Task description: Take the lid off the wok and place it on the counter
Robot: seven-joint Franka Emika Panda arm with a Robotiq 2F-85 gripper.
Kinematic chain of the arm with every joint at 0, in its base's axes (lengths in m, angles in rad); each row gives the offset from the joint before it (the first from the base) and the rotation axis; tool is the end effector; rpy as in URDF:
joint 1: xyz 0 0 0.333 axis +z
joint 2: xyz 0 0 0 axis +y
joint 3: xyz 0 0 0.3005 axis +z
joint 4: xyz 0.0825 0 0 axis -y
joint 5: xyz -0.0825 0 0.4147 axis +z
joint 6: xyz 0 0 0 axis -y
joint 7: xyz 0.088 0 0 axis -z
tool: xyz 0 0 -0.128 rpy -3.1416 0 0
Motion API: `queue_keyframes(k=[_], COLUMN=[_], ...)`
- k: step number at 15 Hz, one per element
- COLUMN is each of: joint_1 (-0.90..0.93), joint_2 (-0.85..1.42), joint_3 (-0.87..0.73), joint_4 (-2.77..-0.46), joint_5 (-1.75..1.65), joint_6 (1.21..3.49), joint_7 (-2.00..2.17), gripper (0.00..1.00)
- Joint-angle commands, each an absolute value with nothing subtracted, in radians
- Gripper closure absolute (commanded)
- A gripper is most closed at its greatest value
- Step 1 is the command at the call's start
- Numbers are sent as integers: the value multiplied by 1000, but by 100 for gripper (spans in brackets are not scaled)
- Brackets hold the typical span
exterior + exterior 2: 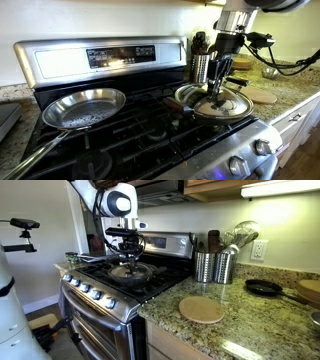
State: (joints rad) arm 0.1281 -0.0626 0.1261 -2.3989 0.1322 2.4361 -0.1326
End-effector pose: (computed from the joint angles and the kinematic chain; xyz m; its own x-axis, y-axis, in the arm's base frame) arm 0.5030 0.1324 0.2914 0.9538 0.2811 0.1058 0.2894 -0.9543 -0.0738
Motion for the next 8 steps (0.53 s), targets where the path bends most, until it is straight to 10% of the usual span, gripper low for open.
queue_keyframes(k=[1, 8], joint_1=[138, 139], joint_2=[-62, -121], joint_3=[129, 128], joint_4=[-2389, -2408], joint_5=[152, 159], joint_6=[2442, 2400], joint_7=[-123, -138], gripper=[77, 79])
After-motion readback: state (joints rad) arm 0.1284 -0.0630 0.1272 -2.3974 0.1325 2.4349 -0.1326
